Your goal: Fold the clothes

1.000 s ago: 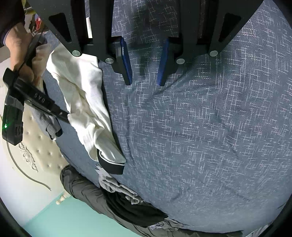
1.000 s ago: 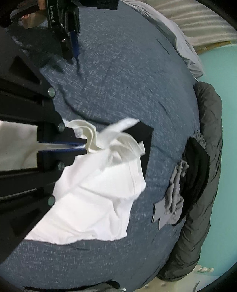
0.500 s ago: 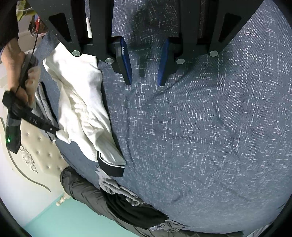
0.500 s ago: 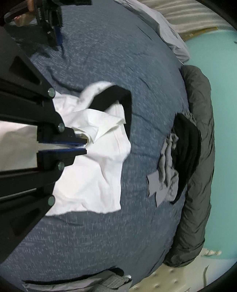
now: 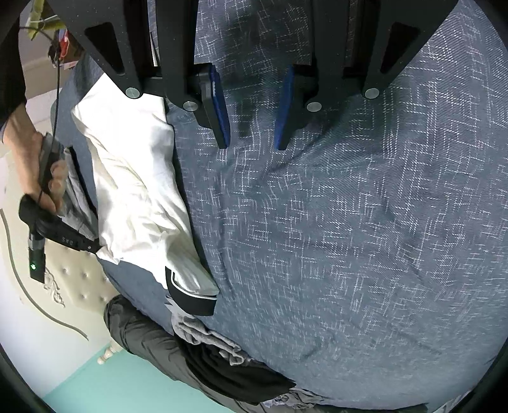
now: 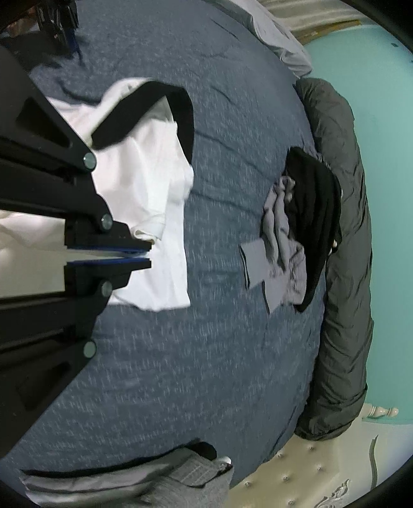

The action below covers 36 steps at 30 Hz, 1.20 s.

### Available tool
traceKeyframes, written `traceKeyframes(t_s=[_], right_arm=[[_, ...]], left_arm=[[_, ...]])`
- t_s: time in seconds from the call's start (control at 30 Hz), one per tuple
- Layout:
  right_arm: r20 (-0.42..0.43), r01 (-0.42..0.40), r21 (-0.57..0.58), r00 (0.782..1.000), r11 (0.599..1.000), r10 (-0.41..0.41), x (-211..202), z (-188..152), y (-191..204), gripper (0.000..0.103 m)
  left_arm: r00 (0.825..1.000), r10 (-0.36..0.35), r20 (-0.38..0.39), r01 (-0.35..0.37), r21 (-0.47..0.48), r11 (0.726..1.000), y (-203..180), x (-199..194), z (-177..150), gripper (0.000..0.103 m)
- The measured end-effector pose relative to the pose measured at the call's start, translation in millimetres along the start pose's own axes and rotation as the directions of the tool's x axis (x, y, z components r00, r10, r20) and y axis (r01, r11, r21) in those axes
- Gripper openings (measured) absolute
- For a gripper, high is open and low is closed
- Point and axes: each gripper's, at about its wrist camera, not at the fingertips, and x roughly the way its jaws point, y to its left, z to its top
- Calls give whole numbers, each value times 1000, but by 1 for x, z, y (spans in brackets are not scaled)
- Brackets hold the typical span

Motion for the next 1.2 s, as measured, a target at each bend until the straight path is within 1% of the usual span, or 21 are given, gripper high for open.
traceKeyframes(t_s=[0.1, 0.2, 0.23, 0.33, 0.4, 0.47, 0.53, 0.57, 0.6, 0.63, 0.67, 0.7, 0.73, 0.77, 0.9, 1.0, 1.03, 1.07, 1.1, 1.17, 1.2], right_arm=[[-10, -5, -1, 1000, 1000, 5, 10, 5, -10, 3], [-28, -29, 3, 999, 1000, 29, 24, 10, -18, 3], [-48, -53, 24, 997, 998, 54, 32, 11, -23, 3], [-86, -37, 90, 995, 995, 45, 49, 8, -38, 3], [-105, -23, 170, 994, 985, 41, 55, 4, -53, 3], [-102, -3, 229, 994, 973, 28, 56, 2, -68, 5], [-79, -8, 272, 996, 962, 31, 51, 1, -78, 5], [-63, -23, 289, 997, 957, 43, 48, 1, -81, 5], [-45, -64, 298, 996, 952, 81, 46, 2, -82, 7], [-39, -93, 296, 993, 951, 109, 45, 4, -80, 15], [-41, -109, 289, 991, 951, 126, 46, 6, -77, 27], [-43, -125, 283, 989, 951, 143, 47, 7, -73, 32], [-43, -144, 280, 986, 949, 162, 48, 9, -70, 40], [-45, -159, 277, 983, 948, 178, 51, 10, -67, 41], [-90, -151, 262, 980, 953, 180, 71, 10, -56, 41], [-99, -151, 252, 978, 956, 181, 82, 8, -53, 41], [-106, -147, 253, 978, 956, 179, 86, 6, -53, 37], [-109, -150, 252, 977, 956, 183, 89, 5, -53, 29], [-110, -156, 248, 976, 956, 188, 91, 4, -52, 25], [-101, -155, 225, 978, 962, 181, 90, 3, -50, 10], [-95, -152, 212, 980, 965, 175, 89, 3, -49, 6]], left_arm=[[1000, 0, -6, 0, 0, 1000, 0, 1, -1, 31], [1000, 1, -12, -1, -2, 1000, 1, 3, -1, 31], [1000, 0, -14, 0, -2, 1000, 1, 4, -1, 31], [1000, -2, -18, 2, -4, 1000, 1, 6, 0, 31], [1000, -4, -20, 4, -5, 1000, 1, 7, 0, 31], [1000, -7, -21, 7, -5, 1000, 1, 7, 0, 31], [1000, -8, -23, 8, -2, 1000, 0, 8, 0, 31], [1000, -9, -25, 9, 0, 1000, 0, 8, 0, 31], [1000, -10, -26, 10, 1, 1000, 0, 8, 0, 31], [1000, -10, -26, 10, 2, 1000, 0, 8, 0, 31], [1000, -10, -26, 10, 3, 1000, 0, 8, 0, 31], [1000, -10, -25, 10, 4, 1000, 0, 7, 0, 31], [1000, -9, -25, 9, 4, 1000, 1, 7, 0, 31], [1000, -8, -25, 8, 4, 1000, 1, 7, 0, 31], [1000, -7, -29, 6, -1, 1000, 3, 9, 0, 31], [999, -7, -33, 7, -3, 1000, 4, 10, 0, 31], [999, -7, -34, 7, -3, 1000, 4, 10, 0, 31], [999, -8, -36, 8, -3, 1000, 5, 11, 0, 31], [999, -8, -38, 8, -4, 1000, 5, 11, 0, 31], [999, -9, -40, 8, -4, 1000, 6, 12, 0, 31], [999, -8, -40, 7, -4, 1000, 5, 12, 0, 31]])
